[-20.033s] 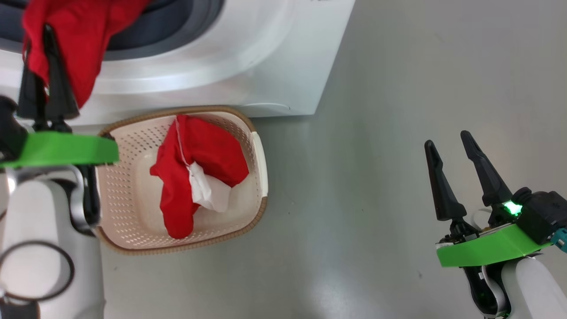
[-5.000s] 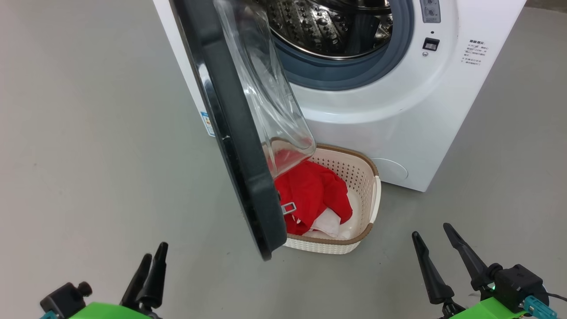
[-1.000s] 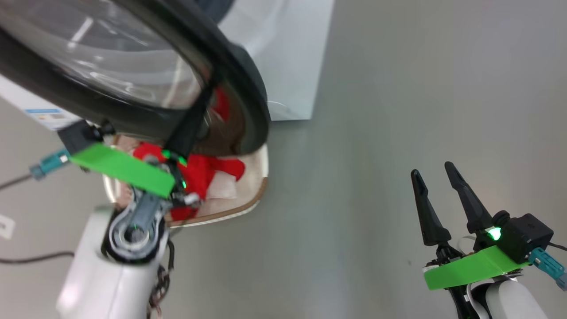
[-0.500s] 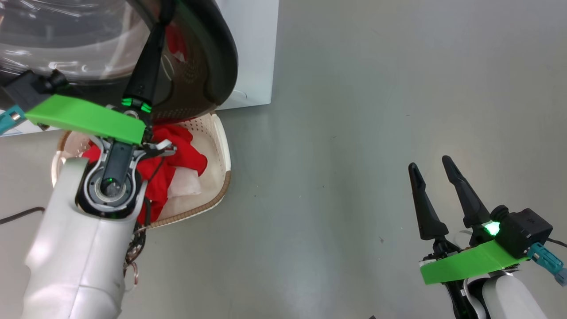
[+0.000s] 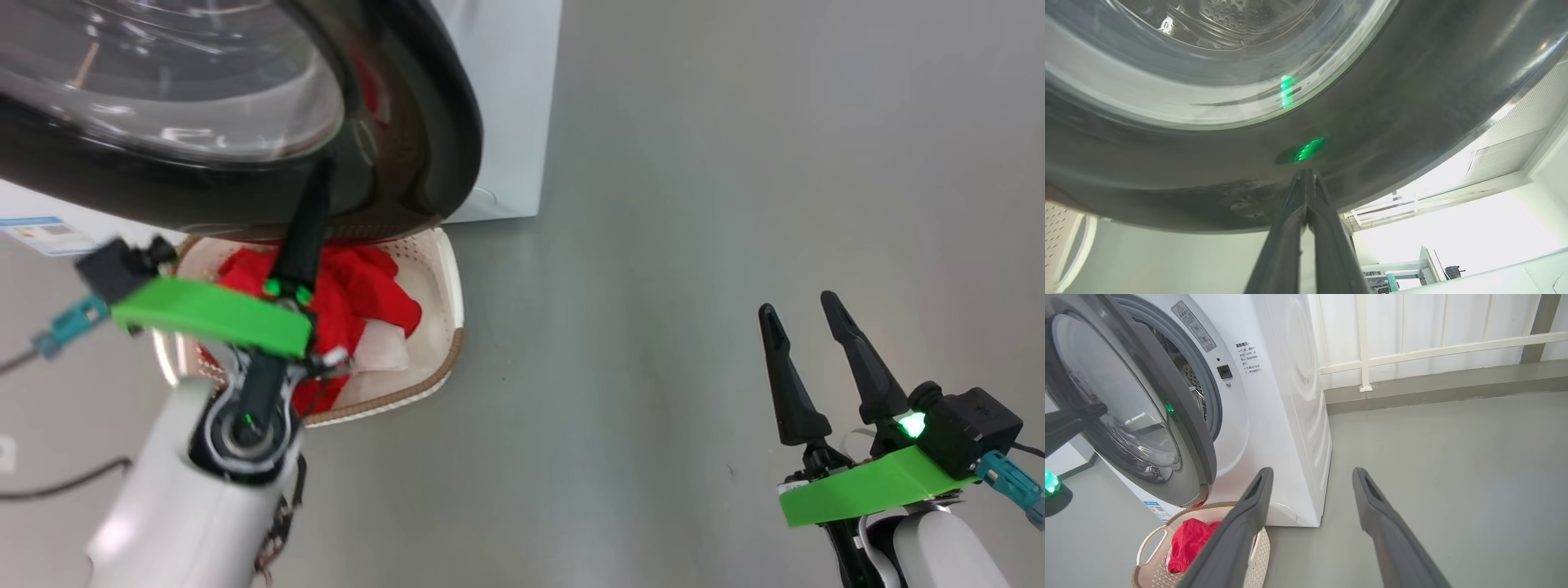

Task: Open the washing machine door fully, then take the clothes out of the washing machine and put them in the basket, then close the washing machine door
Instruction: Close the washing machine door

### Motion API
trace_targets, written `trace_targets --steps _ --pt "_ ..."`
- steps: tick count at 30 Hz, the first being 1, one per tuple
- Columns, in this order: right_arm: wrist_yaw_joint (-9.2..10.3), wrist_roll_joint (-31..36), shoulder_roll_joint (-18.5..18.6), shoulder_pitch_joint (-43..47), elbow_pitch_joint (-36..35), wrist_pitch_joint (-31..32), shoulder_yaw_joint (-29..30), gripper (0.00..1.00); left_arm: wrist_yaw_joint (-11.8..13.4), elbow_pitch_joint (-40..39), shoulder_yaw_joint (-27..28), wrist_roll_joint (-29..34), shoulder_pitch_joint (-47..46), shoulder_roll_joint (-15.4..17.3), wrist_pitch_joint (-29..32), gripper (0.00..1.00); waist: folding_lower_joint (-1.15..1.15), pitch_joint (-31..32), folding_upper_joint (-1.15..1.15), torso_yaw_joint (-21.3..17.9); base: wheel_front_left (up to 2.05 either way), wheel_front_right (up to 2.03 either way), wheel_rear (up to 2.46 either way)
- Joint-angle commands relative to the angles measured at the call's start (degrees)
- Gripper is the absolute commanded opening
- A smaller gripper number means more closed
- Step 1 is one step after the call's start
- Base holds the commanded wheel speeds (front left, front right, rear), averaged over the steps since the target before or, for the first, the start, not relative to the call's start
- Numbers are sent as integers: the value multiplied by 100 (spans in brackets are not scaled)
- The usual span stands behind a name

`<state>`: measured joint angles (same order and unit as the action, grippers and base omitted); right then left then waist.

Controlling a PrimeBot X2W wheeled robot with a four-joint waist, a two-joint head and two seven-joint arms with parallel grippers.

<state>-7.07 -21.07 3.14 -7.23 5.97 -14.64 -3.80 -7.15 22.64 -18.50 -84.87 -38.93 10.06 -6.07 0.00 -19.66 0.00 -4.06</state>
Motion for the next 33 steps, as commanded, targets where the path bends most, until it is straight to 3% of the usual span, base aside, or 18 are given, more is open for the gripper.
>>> trace_targets --steps 1,4,6,7,9,10,14,21,33 --pt "-42 49 57 80 -112 -36 -84 100 -34 -134 79 -58 180 202 -143 24 0 166 0 182 0 0 0" --pt "-42 53 89 134 -106 -36 -61 100 -34 -132 -15 -80 455 241 -342 44 0 253 0 289 0 0 0" --pt "-42 56 97 151 -105 -36 -56 100 -34 -127 -61 -62 551 269 -402 48 0 286 0 315 0 0 0" --pt "-42 58 103 175 -103 -36 -49 100 -34 -122 -118 -37 652 298 -456 55 0 323 0 342 0 0 0" --pt "-42 62 119 222 -106 -36 -43 100 -34 -127 -198 -28 853 337 -564 85 0 384 0 391 0 0 0" --pt "-42 63 127 247 -105 -36 -38 100 -34 -132 -225 -32 948 356 -609 93 0 416 0 415 0 0 0" --pt "-42 68 152 350 -108 -36 -9 100 -34 -74 -336 92 1312 446 -787 100 0 526 0 499 0 0 0" --pt "-42 71 176 489 -114 -36 69 100 -34 96 -358 280 1824 528 -884 100 0 641 0 585 0 0 0" --pt "-42 70 207 787 -112 -36 233 100 -34 36 481 1610 2579 327 -892 100 0 797 0 672 0 0 0"
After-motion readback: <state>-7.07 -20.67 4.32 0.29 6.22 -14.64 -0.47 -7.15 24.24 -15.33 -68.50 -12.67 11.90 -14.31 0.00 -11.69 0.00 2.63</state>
